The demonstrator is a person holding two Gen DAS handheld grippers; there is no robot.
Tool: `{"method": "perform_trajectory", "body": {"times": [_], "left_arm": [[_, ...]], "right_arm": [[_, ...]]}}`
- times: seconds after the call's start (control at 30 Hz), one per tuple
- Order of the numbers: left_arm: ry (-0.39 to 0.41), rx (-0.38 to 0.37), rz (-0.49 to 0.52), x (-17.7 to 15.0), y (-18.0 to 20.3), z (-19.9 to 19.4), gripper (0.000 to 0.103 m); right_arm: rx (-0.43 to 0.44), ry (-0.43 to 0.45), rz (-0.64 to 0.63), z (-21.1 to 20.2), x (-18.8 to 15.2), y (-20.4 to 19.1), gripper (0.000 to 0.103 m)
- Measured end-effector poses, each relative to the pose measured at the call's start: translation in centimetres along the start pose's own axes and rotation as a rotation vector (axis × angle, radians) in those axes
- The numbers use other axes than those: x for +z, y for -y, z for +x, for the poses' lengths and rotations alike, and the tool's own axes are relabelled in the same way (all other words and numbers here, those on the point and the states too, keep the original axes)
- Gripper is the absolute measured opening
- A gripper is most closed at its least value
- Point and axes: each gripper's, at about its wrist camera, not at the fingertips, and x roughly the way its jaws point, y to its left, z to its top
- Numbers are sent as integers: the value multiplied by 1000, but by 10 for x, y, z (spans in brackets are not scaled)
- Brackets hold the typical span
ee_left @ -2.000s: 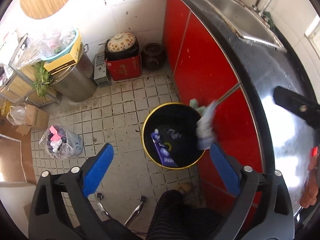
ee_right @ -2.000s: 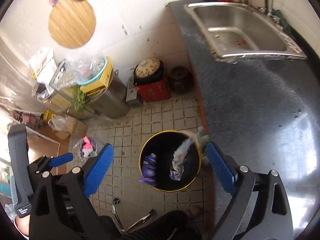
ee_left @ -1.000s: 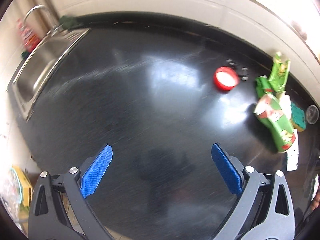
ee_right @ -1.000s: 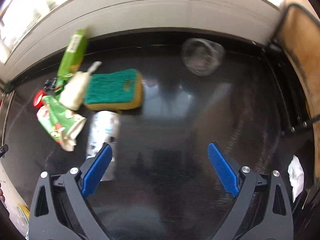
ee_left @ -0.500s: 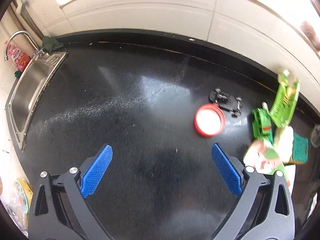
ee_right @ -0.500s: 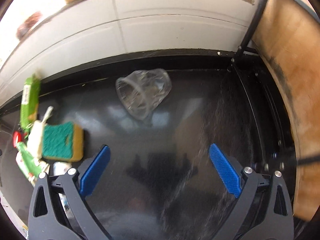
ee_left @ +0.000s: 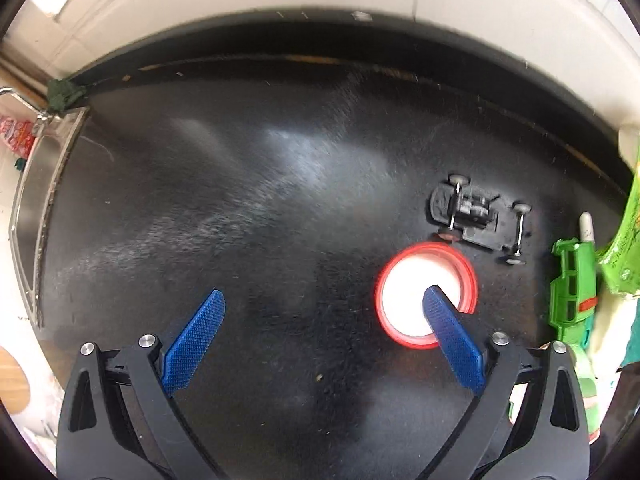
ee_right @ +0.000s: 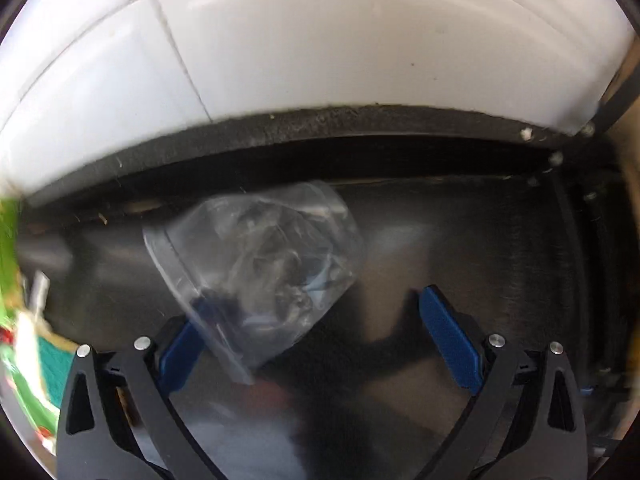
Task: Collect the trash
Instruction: 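Reach left gripper to the red bottle cap while right reaches the clear cup, then grasp the red cap with left gripper while right grasps the clear plastic cup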
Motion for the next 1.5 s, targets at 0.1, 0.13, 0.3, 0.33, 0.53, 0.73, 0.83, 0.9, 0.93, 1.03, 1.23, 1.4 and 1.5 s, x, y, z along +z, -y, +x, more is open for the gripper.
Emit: {"method": "perform_trajectory", "body": {"times": [0.1, 0.13, 0.3, 0.33, 0.53, 0.73, 0.83, 0.9, 0.93, 1.03, 1.23, 1.4, 1.5], "left_arm": [[11, -7, 8, 4, 1, 2, 98], [17, -11, 10, 4, 2, 3, 98], [-14, -77, -56, 6, -11, 11, 98], [-29, -104, -78, 6, -18, 14, 98], [-18, -132, -78, 8, -32, 20, 98], [-15, -132, -69, 5, -28, 18, 98], [19, -140, -41, 4, -23, 14, 96], [99, -154, -11, 1, -20, 3, 39], [108, -169, -8, 0, -19, -4, 13], [74, -210, -62, -3, -23, -9, 3], [136, -233, -36, -29, -28, -46, 3], [191, -259, -70, -54, -51, -80, 3], [225, -252, -114, -76, -79, -99, 3]], "right_arm": [[-5, 28, 11, 0, 0, -1, 98], [-3, 40, 9, -1, -1, -3, 98], [0, 70, 8, -3, -8, -7, 98], [1, 78, 7, -4, -10, -7, 98], [4, 85, -1, -10, -25, -9, 98], [3, 66, 1, -8, -18, -6, 98], [18, 70, -17, -6, -15, -1, 98], [45, 108, -26, -16, -15, 0, 20], [54, 92, -6, -19, -15, 3, 13], [116, 100, 102, -30, -18, 19, 12], [112, 138, 58, -68, -32, 18, 12], [148, 182, 52, -103, -45, 11, 12], [172, 201, 8, -120, -54, -3, 12]]}}
